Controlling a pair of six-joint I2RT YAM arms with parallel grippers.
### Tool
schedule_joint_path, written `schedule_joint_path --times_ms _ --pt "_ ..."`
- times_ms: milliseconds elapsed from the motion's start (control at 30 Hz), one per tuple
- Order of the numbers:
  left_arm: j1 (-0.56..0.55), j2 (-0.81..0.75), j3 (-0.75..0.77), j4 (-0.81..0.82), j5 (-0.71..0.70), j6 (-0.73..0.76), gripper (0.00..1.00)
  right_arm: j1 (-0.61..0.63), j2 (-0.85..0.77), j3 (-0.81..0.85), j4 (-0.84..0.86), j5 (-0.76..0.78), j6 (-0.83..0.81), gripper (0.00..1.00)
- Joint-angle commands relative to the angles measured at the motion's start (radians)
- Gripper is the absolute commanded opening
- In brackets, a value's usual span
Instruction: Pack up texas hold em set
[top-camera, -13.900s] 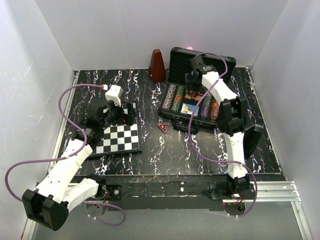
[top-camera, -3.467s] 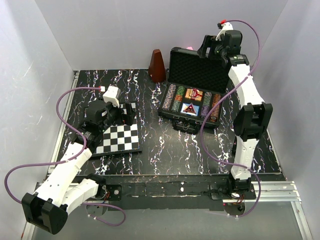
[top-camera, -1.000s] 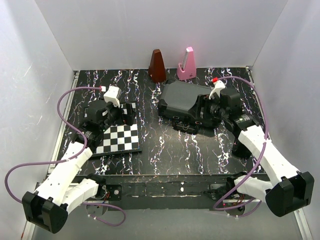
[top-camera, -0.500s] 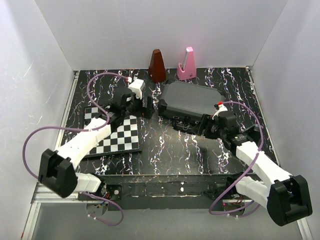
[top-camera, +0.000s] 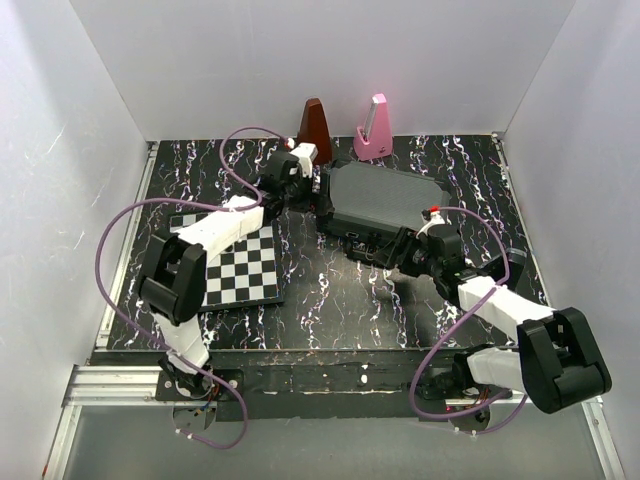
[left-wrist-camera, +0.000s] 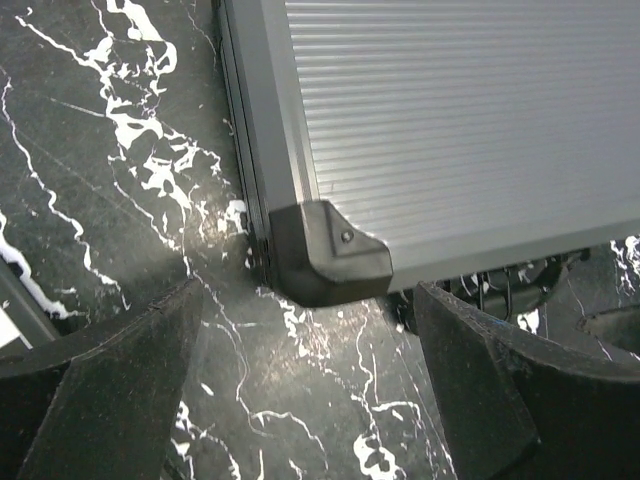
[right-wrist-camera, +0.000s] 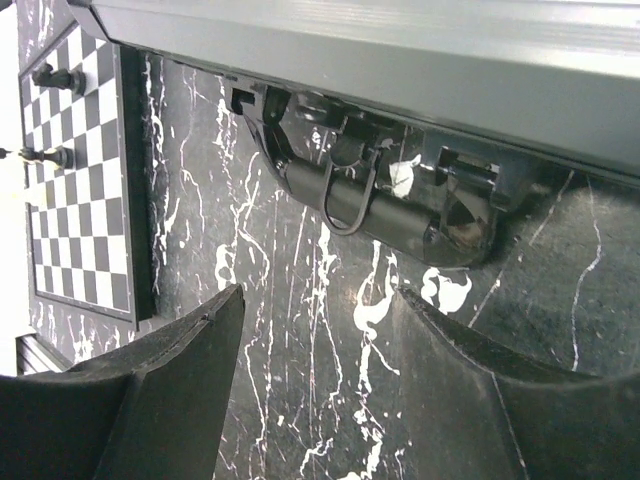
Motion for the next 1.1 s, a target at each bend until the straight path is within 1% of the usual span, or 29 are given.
schedule_joint_path --times_ms 0,133,300,600,767,900,1067 --pt "-0.009 0.042 0.099 0.005 -0.024 0.021 0.85 0.012 0.028 -0.013 0.138 0.013 0.034 0.67" --pt "-0.009 0.119 0.145 -0.013 -0.047 0.036 0.81 0.026 0.051 -0.013 0.155 0.013 0.038 0.67" --pt "-0.011 0.197 0.194 -0.042 -0.087 0.056 0.73 0.037 0.064 -0.013 0.158 0.019 0.038 0.67" --pt "-0.053 0.285 0.199 -0.110 -0.223 0.124 0.59 0.044 0.100 -0.010 0.178 0.032 0.045 0.67" --pt "-0.063 0.302 0.178 -0.133 -0.259 0.132 0.59 0.053 0.137 0.004 0.215 0.031 0.065 0.67" --pt "-0.072 0.291 0.153 -0.131 -0.263 0.136 0.59 0.070 0.177 0.011 0.247 0.049 0.085 0.67" --pt "-0.083 0.286 0.144 -0.128 -0.256 0.144 0.60 0.092 0.257 0.024 0.330 0.051 0.110 0.67"
